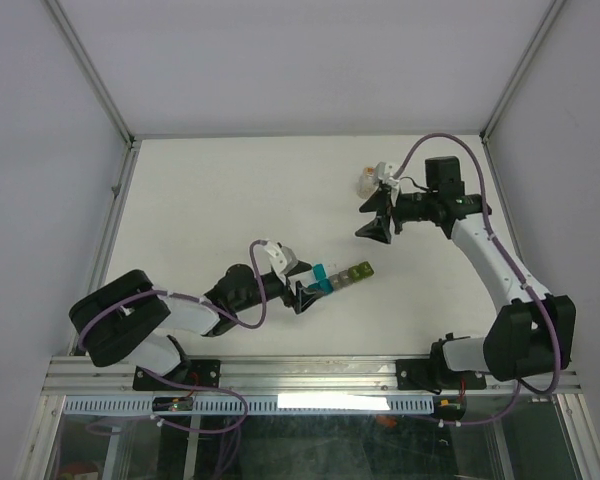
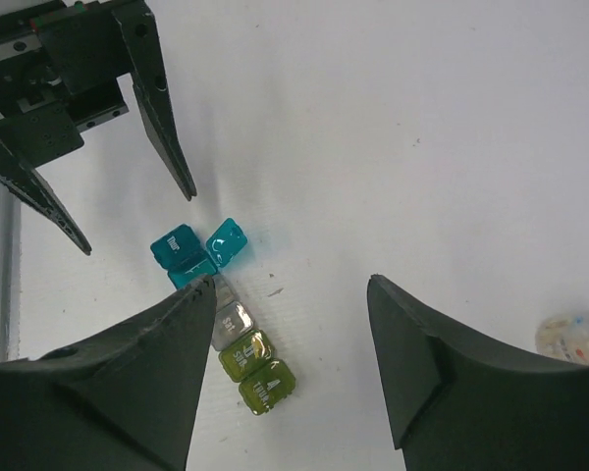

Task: Sort the pills into containers

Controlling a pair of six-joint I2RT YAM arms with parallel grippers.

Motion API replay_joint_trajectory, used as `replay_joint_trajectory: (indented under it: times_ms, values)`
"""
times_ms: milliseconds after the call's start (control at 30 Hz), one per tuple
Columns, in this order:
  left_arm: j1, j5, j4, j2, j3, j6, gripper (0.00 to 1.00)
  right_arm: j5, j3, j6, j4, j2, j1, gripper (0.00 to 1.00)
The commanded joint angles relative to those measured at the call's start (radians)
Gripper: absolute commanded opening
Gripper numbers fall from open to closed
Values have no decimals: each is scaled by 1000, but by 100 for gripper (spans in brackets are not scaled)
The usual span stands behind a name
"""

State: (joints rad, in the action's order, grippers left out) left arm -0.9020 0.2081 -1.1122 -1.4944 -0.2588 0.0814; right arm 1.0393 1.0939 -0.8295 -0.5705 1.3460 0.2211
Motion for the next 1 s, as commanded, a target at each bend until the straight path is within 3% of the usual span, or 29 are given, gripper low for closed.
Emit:
replay_joint_trajectory:
  times_ms: [0, 400, 533, 733, 867, 967]
  values:
    - [0, -5, 225, 101, -102, 88, 79, 91, 9, 107, 26, -80, -93, 66]
    - [0, -16, 501, 31, -454, 170, 90, 99, -26, 402, 127, -175, -413, 67]
    - [0, -50, 683, -81, -674, 181, 89, 41, -19, 520, 137, -212, -491, 67]
    - [0, -136, 1014, -325, -1097, 200, 87, -122, -6, 652, 110, -297, -497, 69]
    - [0, -193, 1168, -487, -1334, 173, 86, -213, -76, 804, 184, -351, -502, 70]
    - [4, -267, 1258, -575, -1481, 127, 85, -274, -170, 828, 271, -416, -545, 73]
